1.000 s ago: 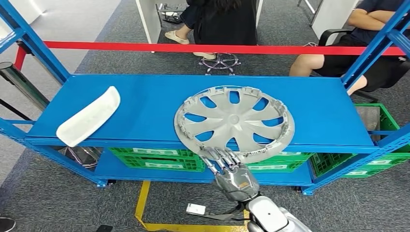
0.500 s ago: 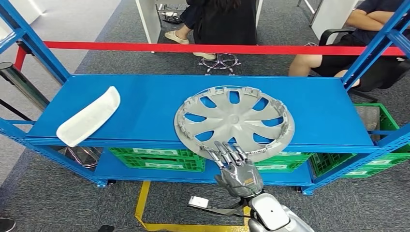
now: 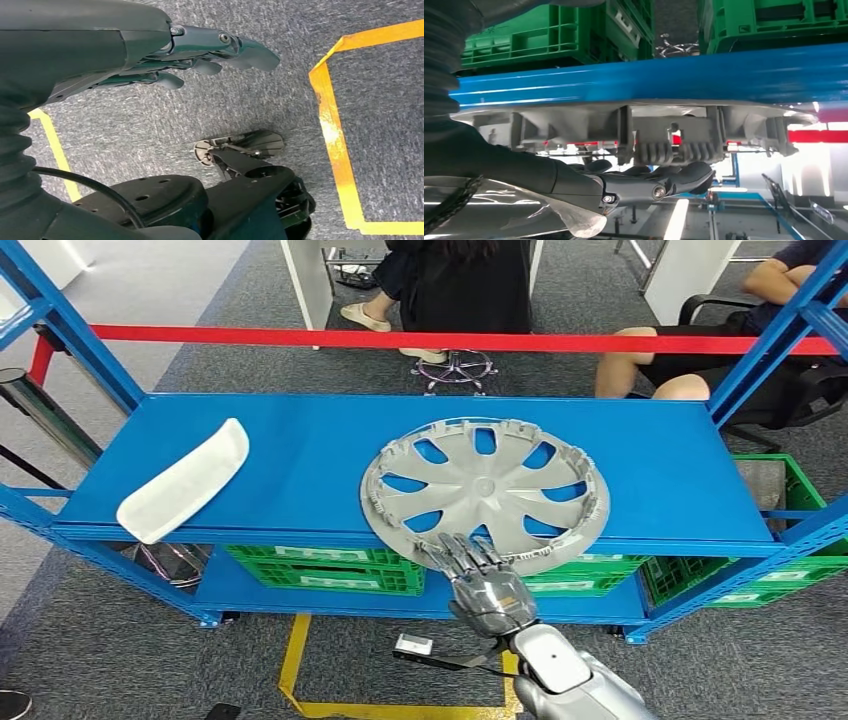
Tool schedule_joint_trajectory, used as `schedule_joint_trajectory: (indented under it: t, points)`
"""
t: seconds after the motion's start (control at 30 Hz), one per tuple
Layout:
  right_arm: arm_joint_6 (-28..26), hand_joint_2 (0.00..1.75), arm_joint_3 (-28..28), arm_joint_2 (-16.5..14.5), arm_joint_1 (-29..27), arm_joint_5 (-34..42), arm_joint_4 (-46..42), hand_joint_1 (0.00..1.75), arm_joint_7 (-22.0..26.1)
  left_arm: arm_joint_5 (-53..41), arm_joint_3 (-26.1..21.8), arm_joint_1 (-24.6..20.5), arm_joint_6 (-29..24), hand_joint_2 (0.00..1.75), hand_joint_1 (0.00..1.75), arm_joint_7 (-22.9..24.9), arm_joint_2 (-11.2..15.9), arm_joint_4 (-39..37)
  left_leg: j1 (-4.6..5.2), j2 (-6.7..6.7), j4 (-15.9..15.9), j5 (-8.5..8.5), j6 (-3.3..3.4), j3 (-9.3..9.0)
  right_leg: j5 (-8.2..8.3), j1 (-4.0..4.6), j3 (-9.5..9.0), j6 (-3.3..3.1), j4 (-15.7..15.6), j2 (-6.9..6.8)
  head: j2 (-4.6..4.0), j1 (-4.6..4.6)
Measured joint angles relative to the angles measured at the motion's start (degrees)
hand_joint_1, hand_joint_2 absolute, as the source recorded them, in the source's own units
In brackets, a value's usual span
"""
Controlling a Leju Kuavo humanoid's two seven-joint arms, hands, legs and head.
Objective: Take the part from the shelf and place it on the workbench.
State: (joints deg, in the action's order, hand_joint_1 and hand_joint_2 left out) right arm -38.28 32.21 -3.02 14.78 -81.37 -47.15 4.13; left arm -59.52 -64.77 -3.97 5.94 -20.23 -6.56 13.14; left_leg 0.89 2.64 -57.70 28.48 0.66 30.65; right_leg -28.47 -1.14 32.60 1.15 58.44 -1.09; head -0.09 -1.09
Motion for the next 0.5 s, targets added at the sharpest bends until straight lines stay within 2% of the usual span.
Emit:
schedule_joint_trajectory:
  t: [0.33,0.37,0.47,0.5]
  points:
    - [-0.08,1.75,-1.30,-2.05,7.36,1.56,5.53,0.00,-2.14,-1.94,0.13,-0.19,0.07,1.75,0.00,0.04,-0.01,-0.11,0.00,0.00,-0.05,-0.02,0.00,-0.01,0.04,0.00,-0.01,0.02,0.00,0.00,0.00,0.00]
    - [-0.05,1.75,-1.55,-2.27,7.91,1.85,6.00,0.27,-2.14,-2.03,0.14,-0.20,0.07,1.75,0.00,0.08,-0.02,-0.13,0.00,0.00,-0.05,-0.02,0.00,-0.01,0.04,0.00,-0.01,0.02,0.00,0.00,0.00,0.00]
    - [-0.01,1.75,-2.16,-2.84,8.91,2.37,7.30,1.58,-2.08,-2.20,0.16,-0.23,0.08,1.75,0.00,0.13,-0.02,-0.20,0.00,0.00,-0.06,-0.02,0.00,0.01,0.04,0.00,0.00,0.02,0.01,0.01,0.00,0.00]
    - [-0.02,1.75,-2.28,-3.00,9.11,2.54,7.74,1.75,-2.01,-2.21,0.17,-0.24,0.08,1.75,0.00,0.13,-0.03,-0.21,0.00,0.00,-0.06,-0.02,0.00,0.01,0.04,0.00,0.00,0.02,0.01,0.01,0.00,0.00]
